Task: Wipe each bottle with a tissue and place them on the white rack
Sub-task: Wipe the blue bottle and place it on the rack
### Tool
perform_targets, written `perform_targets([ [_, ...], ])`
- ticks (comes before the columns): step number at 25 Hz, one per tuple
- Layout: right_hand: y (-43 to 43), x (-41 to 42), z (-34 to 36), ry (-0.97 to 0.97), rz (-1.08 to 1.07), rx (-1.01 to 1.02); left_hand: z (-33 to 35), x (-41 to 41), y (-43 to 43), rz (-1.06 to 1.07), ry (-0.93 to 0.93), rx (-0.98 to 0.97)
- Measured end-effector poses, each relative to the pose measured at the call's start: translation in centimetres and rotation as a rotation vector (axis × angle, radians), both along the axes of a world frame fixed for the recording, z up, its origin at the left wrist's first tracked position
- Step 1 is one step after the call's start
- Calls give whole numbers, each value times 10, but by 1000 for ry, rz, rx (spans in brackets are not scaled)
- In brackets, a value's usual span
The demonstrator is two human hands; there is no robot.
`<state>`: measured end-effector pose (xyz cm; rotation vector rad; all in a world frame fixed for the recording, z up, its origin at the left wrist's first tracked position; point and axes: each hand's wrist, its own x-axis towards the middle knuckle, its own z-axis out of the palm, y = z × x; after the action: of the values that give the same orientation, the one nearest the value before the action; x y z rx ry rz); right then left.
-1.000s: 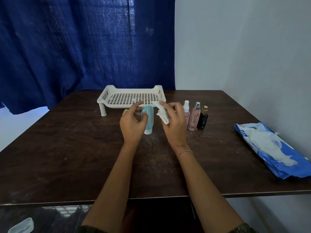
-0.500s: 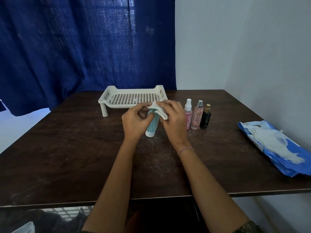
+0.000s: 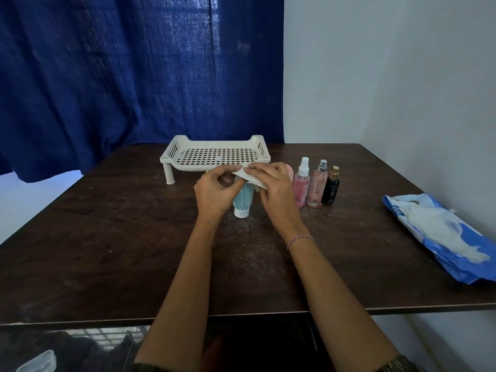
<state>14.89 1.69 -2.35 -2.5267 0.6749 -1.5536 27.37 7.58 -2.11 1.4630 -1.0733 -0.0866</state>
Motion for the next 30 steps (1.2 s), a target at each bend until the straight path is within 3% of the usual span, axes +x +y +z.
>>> perform_targets([
  [6, -1, 2, -1, 0, -70, 30, -1, 1, -3, 6, 13, 7],
  [17, 8, 0, 4, 33, 178, 193, 0, 5, 1, 13, 55, -13],
  [30, 5, -2, 8, -87, -101, 37, 3, 3, 4, -37, 12, -41],
])
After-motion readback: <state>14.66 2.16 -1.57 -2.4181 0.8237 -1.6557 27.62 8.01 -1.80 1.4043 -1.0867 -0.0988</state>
